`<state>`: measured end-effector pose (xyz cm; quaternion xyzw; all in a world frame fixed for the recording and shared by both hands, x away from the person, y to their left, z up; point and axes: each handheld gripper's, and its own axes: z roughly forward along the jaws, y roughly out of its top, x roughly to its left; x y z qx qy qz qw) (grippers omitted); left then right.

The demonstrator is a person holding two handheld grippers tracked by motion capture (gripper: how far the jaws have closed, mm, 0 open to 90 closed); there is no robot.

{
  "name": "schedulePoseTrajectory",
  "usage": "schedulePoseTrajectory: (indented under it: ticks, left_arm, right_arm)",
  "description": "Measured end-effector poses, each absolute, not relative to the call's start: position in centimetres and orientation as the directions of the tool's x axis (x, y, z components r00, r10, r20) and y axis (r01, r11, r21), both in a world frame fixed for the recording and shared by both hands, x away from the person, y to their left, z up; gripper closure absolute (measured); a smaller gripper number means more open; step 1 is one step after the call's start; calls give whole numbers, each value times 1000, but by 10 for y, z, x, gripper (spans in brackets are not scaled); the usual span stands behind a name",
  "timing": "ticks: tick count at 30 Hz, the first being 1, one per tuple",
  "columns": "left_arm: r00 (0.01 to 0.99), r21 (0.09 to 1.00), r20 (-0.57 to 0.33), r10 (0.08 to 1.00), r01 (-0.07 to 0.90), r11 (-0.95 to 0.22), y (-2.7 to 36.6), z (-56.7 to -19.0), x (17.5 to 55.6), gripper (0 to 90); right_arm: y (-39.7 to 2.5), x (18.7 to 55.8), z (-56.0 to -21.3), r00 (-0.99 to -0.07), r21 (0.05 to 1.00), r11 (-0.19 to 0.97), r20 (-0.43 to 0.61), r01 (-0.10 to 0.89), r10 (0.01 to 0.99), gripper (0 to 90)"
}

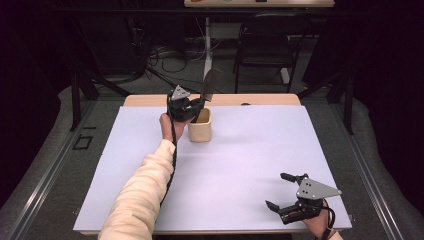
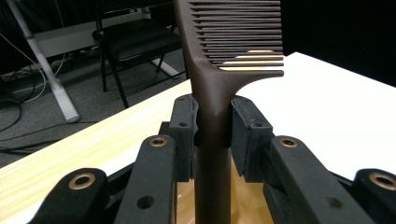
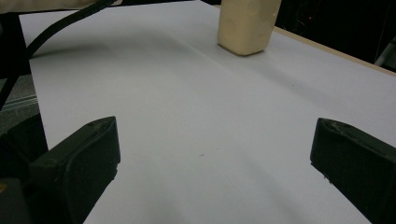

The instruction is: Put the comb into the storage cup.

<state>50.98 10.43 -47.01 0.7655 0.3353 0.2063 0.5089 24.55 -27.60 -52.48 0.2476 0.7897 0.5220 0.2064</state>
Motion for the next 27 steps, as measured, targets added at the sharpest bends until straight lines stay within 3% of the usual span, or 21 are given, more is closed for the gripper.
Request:
schedulePoseTrajectory:
  ticks: [27]
  left_arm:
    - [694, 900, -33, 719, 334, -280, 104, -473, 512, 719]
  right_arm:
    - [-276, 246, -525, -792, 925, 333, -62, 184, 607, 10]
